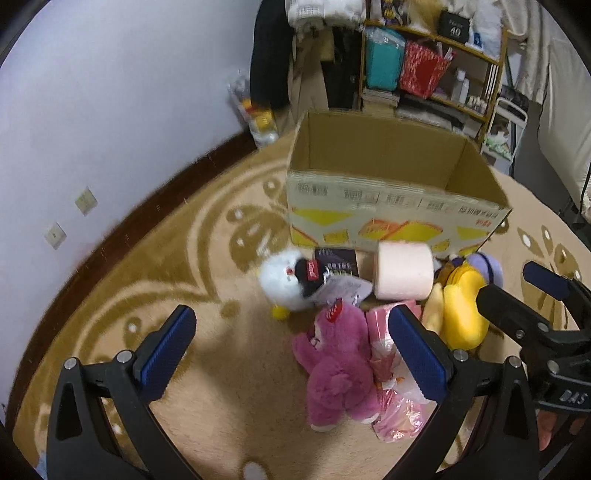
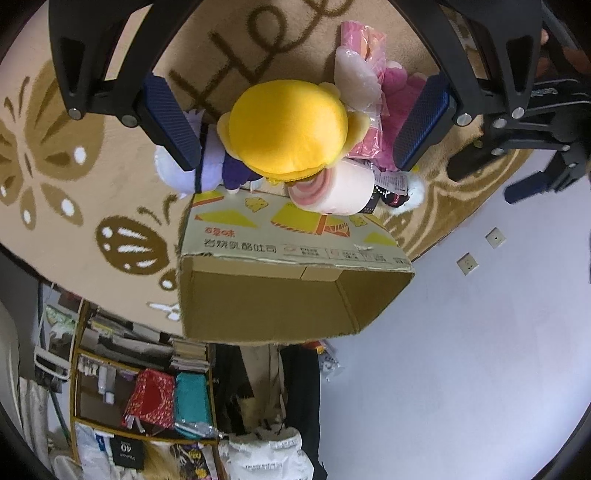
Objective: Organize soft objects
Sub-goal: 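Grasp the pink bear with the left gripper while the right gripper grasps the yellow plush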
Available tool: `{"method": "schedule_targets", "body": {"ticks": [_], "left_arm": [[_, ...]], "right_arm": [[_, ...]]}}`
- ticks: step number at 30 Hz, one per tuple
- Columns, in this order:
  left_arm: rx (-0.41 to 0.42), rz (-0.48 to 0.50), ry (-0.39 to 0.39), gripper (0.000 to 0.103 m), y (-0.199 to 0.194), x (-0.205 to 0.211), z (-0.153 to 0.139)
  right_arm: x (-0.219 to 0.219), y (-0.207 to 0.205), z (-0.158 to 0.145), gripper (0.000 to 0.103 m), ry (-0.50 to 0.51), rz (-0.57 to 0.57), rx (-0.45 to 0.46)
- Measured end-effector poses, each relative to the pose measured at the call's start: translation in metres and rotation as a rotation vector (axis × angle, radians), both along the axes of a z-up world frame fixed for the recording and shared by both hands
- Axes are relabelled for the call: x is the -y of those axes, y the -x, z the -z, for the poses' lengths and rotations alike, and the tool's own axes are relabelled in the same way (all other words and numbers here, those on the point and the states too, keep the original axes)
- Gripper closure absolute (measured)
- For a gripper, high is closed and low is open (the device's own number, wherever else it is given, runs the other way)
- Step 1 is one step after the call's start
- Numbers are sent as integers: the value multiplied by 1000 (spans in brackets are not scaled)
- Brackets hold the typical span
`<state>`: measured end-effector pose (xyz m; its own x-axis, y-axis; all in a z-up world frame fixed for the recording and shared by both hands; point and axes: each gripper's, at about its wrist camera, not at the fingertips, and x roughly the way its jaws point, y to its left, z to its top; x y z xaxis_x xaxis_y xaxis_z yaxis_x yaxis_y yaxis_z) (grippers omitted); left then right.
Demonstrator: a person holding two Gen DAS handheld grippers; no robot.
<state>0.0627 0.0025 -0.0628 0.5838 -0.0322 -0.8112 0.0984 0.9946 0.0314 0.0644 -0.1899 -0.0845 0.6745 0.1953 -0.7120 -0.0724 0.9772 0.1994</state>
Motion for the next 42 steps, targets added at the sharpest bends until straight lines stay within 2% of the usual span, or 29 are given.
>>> {"method": "schedule_targets", "body": {"ticks": [8,14,23,29,37,42], "left_arm": [[-139,-46,40,0,-22,-8,34],[-212,-47,34,0,-28,-7,54],[-310,-32,6,0,-35,0,80],[-320,-40,22,0,-38,-2,85],[-353,-25,36,1,-44,-3,97],[-356,0,47,13,-40,3,103]], "right_arm": [[4,-15,23,0,-64,1,-78],[6,-27,41,7,-109,8,-151],[14,-34,56,7,-141,37,-202],[16,-38,66,7,-163,38,-236],[10,-37,66,13,-141,35,-241],[5,-35,66,13,-127,31,-237]]}}
